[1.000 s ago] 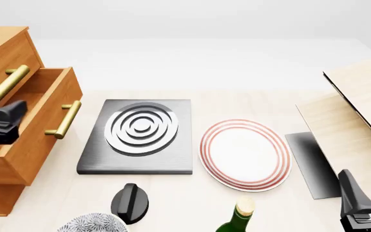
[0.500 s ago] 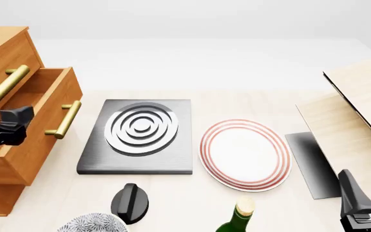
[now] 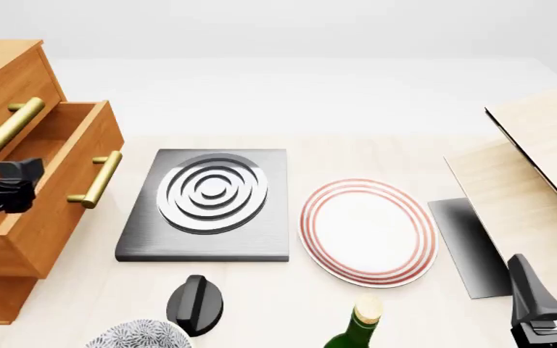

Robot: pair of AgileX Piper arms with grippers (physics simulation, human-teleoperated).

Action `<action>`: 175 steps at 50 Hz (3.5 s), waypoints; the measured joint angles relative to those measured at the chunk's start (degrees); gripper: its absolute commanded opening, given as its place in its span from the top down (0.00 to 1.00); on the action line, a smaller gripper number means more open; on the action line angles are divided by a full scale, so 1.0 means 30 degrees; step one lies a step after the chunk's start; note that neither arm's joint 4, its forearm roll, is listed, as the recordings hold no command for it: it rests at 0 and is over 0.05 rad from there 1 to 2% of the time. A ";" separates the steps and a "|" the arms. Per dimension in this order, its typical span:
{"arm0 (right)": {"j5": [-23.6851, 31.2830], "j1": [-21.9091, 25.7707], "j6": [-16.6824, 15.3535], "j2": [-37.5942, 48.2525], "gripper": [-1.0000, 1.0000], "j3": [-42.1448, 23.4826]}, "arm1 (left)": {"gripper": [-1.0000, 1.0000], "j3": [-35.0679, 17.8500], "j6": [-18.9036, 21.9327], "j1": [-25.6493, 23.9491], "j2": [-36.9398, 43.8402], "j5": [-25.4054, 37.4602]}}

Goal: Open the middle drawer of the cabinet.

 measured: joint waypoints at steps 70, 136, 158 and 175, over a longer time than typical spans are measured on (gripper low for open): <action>0.0005 0.0034 0.0043 -0.0032 0.00 0.0009 | 0.00 -0.1088 0.0989 0.1159 0.0981 0.2650; 0.0005 0.0034 0.0043 -0.0032 0.00 0.0009 | 0.00 -0.1195 0.0626 0.0497 0.2950 0.3469; 0.0005 0.0034 0.0043 -0.0032 0.00 0.0009 | 0.00 -0.1184 0.0341 0.0239 0.3808 0.3185; 0.0005 0.0034 0.0043 -0.0032 0.00 0.0009 | 0.00 -0.1264 0.0334 0.0277 0.4389 0.2963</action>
